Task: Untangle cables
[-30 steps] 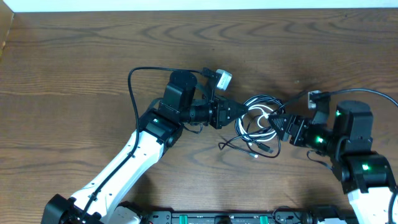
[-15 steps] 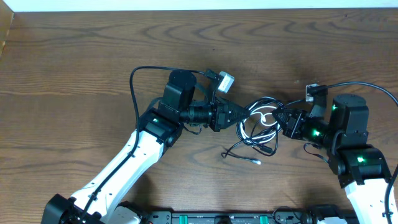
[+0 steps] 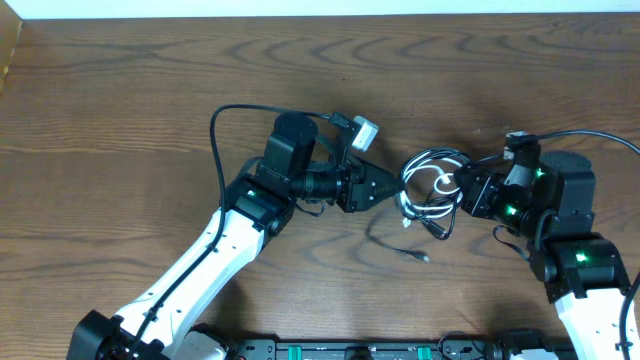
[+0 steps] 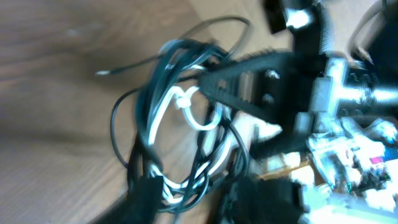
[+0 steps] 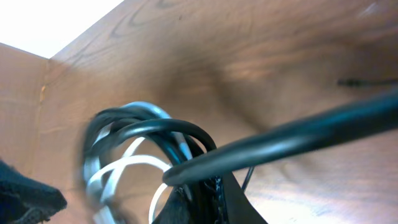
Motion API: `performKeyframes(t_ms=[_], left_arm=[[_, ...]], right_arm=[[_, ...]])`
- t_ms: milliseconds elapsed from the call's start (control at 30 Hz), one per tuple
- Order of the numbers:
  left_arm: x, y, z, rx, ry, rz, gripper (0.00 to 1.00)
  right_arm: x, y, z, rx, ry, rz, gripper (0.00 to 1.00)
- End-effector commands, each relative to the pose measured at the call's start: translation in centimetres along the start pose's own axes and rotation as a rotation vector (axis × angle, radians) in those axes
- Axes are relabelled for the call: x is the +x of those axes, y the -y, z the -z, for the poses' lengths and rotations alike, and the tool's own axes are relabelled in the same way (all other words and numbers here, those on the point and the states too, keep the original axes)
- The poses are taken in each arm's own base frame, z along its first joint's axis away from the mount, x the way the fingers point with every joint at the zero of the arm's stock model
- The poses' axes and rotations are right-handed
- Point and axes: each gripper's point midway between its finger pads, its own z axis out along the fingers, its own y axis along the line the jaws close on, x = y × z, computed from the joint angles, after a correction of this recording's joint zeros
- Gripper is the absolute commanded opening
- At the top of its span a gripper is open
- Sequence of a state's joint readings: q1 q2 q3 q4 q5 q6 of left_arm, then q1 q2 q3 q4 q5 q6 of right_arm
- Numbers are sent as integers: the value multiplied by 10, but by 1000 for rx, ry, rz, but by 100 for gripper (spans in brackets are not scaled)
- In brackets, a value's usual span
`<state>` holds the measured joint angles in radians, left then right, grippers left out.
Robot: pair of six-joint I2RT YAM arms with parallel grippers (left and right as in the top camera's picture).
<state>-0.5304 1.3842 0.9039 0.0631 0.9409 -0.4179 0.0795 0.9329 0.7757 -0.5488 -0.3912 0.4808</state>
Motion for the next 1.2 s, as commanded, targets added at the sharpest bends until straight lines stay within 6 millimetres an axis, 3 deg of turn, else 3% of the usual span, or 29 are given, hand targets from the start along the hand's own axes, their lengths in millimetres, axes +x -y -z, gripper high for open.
performKeyframes(t_ms=[0, 67, 267, 533, 667, 833, 1167], left_arm=[[-18, -22, 6, -162, 85, -21, 67], [-21, -36, 9, -236, 110, -10, 74], [-24, -38, 10, -264, 111, -142, 75], [-21, -36, 9, -253, 91, -191, 74], [-7, -38, 6, -262, 28, -250, 68], [15, -29, 1, -197, -62, -293, 68], [23, -20, -5, -165, -89, -333, 68]], right_arm=[[-4, -17, 11, -78, 31, 132, 1], [0, -30, 18, -139, 29, 217, 1], [21, -49, 31, -261, -22, 356, 1], [48, -32, 22, -217, -167, 269, 1], [49, -27, 15, -205, -193, 231, 1], [56, -20, 3, -191, -261, 155, 1], [73, -29, -5, -290, -383, 80, 1]])
